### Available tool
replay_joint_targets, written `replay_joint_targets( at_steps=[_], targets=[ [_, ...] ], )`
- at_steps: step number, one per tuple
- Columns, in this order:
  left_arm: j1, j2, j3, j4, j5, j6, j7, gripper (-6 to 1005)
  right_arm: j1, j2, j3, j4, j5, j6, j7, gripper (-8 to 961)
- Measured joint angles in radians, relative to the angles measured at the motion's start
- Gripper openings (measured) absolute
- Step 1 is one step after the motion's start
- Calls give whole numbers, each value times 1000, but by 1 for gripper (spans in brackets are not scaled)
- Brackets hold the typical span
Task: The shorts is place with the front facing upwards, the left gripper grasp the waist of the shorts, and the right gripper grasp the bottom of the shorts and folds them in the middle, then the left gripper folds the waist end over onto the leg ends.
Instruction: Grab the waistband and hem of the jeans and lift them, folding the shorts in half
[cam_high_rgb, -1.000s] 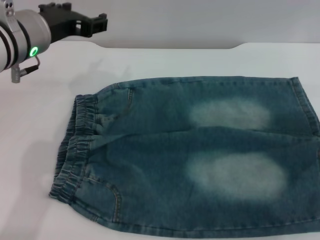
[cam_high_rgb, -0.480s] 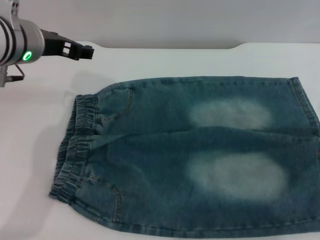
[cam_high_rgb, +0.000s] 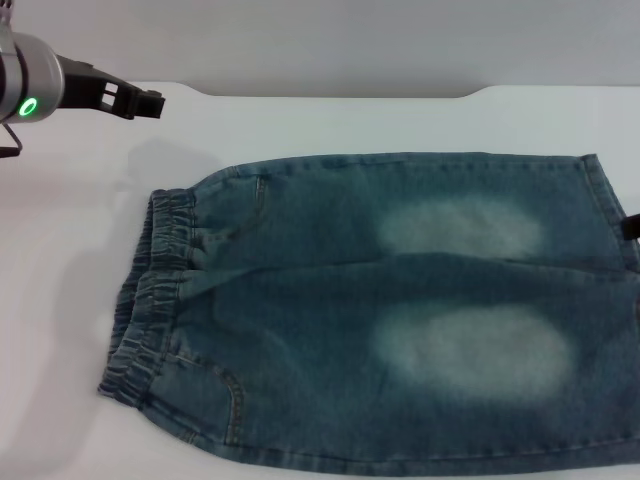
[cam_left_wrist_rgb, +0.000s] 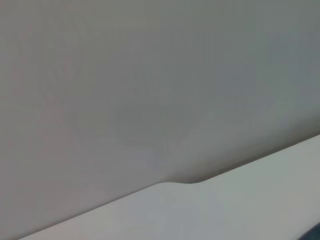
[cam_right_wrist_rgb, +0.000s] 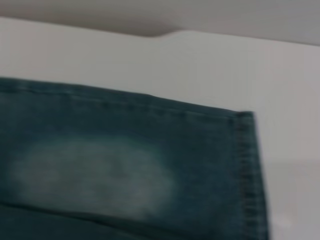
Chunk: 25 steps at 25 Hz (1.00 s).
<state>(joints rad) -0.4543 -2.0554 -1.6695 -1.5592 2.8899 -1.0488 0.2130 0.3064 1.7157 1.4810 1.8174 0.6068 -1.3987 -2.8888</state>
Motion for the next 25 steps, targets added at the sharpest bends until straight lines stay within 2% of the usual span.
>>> replay_joint_targets(
  at_steps=[2,5,12,15,18,23,25],
  targets=[
    [1,0,-12,12,0,4,11,843,5,1,8,0,33,-2,0,683],
    [-2,0,-32,27,0,-11,30,843,3,22,23,1,39,-27,0,684],
    [-18,1,-50,15,0,-151,51,843,-32,121,74,52,-94,-163,0,684],
    [-28,-1,-42,-10,-1,-265,49,843,-64,139,78,72,-133,-171,0,684],
    [-25,-2,-23,-47,0,-368,25,843,-89,132,71,73,-148,-143,0,684],
    [-9,-1,66,-92,0,-518,-73,843,-107,77,58,85,-145,-122,0,684],
    [-10,-1,94,-95,1,-564,-100,843,-110,72,55,100,-147,-127,0,683]
  ],
)
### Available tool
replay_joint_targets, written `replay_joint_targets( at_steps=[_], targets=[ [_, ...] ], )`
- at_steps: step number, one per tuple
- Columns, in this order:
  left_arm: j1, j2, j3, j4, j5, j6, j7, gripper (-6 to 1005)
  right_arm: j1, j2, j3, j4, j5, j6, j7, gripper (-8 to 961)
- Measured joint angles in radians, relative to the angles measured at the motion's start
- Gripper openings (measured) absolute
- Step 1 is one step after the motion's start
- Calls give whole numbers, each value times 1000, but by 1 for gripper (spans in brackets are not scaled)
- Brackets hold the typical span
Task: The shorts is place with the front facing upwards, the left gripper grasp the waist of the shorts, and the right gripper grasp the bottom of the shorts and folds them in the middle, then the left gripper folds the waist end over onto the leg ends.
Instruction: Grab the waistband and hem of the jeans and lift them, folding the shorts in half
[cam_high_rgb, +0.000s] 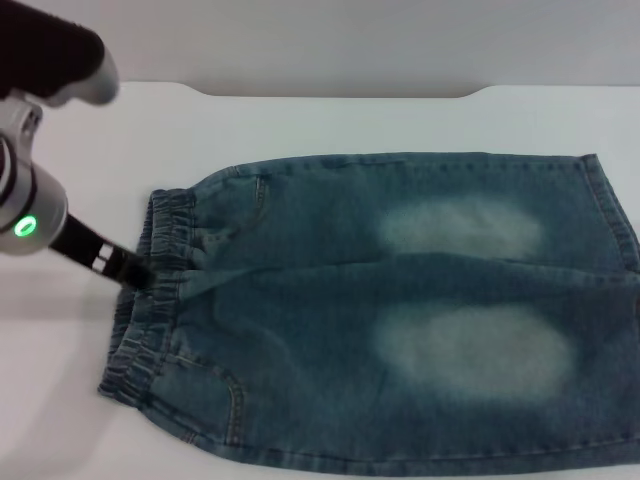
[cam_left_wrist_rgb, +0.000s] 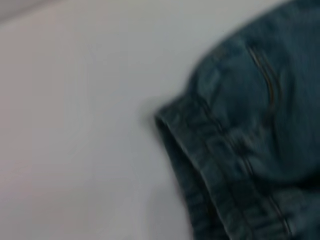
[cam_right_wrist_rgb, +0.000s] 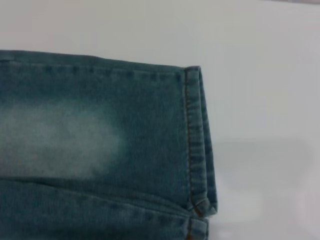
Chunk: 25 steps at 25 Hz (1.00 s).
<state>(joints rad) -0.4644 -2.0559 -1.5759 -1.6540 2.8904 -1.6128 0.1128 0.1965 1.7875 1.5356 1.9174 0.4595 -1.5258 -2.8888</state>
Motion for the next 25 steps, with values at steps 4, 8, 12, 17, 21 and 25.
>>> replay_joint_targets(
  at_steps=[4,8,12,17,21,25],
  targets=[
    [-7,1,42,21,0,-19,-17,843,-18,38,-1,11,-33,20,0,683],
    [-22,1,48,43,1,-35,-31,843,-24,87,-35,6,-186,46,0,683],
    [-47,3,82,79,2,-73,-74,843,-24,108,-67,2,-268,64,0,683],
    [-52,4,107,99,3,-107,-98,843,-22,102,-67,3,-218,80,0,683],
    [-56,4,127,118,2,-134,-114,843,-38,100,-67,-1,-217,106,0,683],
    [-76,2,141,140,2,-152,-127,844,-40,98,-69,-6,-216,113,0,683]
  ],
)
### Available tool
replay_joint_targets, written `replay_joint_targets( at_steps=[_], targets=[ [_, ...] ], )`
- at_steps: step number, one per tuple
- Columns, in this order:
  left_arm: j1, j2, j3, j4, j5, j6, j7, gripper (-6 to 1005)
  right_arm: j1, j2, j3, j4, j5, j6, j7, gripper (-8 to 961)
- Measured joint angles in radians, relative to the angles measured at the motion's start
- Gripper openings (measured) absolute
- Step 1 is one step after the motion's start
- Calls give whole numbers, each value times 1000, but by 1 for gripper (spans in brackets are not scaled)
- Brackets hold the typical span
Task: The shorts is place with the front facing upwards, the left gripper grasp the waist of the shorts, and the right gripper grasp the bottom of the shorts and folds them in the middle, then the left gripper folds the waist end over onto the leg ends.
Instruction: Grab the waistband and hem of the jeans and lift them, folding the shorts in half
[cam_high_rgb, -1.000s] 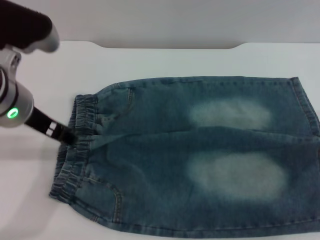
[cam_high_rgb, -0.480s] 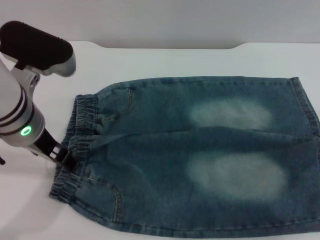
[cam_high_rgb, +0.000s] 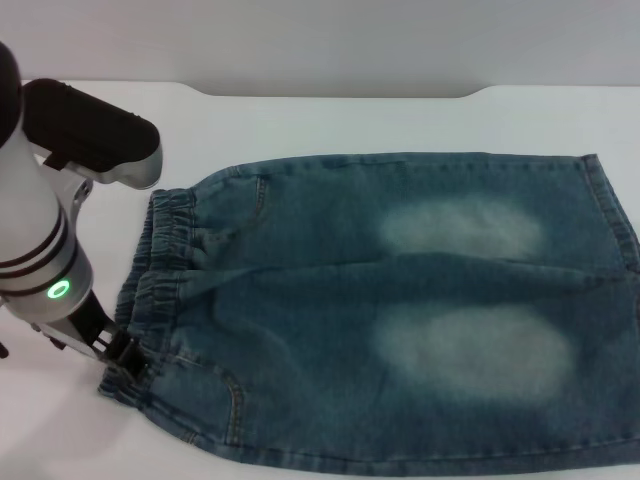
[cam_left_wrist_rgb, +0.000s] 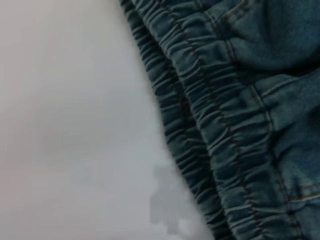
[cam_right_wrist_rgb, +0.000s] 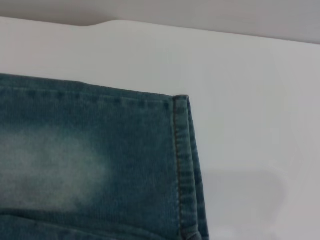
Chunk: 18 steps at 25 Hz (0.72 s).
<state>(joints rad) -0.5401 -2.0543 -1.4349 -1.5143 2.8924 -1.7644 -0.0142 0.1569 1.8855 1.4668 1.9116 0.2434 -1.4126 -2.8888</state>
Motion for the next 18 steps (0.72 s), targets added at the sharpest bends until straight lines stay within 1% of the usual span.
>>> replay_joint_targets(
  at_steps=[4,10,18],
  targets=[
    [-29,-3,22,5,-2,-7,-24,841,-2,-5,-2,1,-5,15,0,683],
    [-70,-8,62,61,-3,-7,-64,833,-19,-17,-9,-1,-8,37,0,682],
    [-82,-12,79,72,-8,-7,-96,821,-25,-30,-10,-3,-11,49,0,682]
  ],
)
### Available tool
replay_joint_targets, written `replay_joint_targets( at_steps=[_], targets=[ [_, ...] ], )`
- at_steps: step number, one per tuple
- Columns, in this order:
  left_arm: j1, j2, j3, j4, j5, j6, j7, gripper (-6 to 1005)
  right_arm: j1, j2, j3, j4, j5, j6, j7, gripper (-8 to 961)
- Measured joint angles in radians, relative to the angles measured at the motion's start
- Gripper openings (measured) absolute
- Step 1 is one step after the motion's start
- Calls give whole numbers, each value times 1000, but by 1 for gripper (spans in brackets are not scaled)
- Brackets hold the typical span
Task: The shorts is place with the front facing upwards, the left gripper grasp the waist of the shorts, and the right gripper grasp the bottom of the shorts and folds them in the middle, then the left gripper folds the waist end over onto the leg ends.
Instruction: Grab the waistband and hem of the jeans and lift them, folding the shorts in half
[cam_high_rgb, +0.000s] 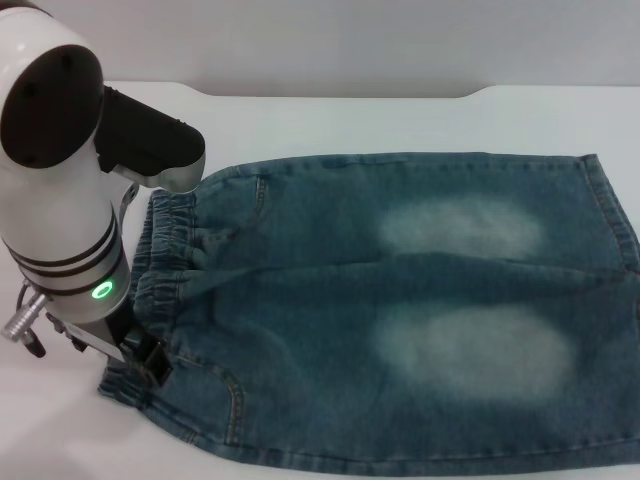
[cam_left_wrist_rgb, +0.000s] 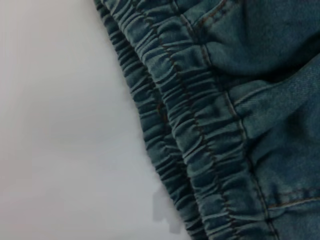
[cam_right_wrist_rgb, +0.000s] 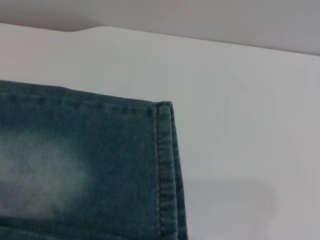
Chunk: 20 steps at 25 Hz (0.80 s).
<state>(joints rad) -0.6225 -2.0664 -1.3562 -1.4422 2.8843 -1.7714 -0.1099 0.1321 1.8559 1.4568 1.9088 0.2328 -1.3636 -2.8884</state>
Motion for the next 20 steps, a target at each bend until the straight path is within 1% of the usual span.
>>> replay_joint_targets(
  at_steps=[4,11,20],
  targets=[
    [-4,-3,5,18,-7,13,-3,816,-3,-5,-1,-1,-1,8,0,682],
    [-5,-3,11,30,-34,25,-7,806,-10,-7,-1,1,-1,13,0,682],
    [-8,-2,25,45,-32,38,-9,793,-11,-9,-12,3,-1,17,0,681]
  ],
)
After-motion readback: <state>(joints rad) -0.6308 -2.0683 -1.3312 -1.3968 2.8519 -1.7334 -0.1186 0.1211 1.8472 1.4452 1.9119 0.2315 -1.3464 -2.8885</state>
